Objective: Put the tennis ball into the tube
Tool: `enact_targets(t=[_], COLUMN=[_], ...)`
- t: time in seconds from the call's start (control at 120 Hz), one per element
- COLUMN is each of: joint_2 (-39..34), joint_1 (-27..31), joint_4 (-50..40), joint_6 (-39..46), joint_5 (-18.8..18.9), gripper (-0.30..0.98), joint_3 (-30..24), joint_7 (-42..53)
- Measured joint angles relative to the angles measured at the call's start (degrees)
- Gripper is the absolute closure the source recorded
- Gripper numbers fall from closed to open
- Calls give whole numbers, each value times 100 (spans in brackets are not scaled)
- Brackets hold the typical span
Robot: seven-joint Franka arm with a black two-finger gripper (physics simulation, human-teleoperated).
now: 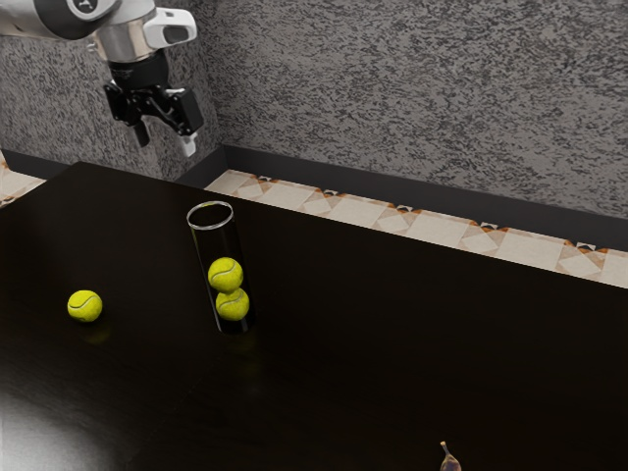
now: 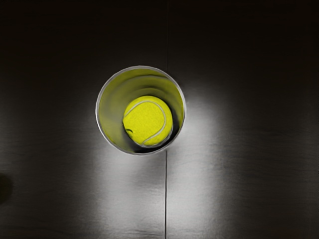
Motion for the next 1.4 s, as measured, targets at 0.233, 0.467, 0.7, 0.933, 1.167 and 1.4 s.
enact_targets(t=[0.233, 0.467, 0.7, 0.933, 1.167, 1.4], joint_2=[-424, -1452, -1367, -306, 365, 853], joint_1=[64, 578, 1227, 1696, 2183, 2743], joint_4=[-442, -2272, -3371, -3545, -3280, -3076], joint_6=[-21, 240, 1248, 2647, 3520, 3525], joint_5=[-73, -46, -28, 123, 75, 69], gripper=[0, 0, 0, 0, 0, 0], joint_3=[-13, -30, 13, 18, 12, 18], joint_7=[9, 15, -51, 307, 1028, 1719])
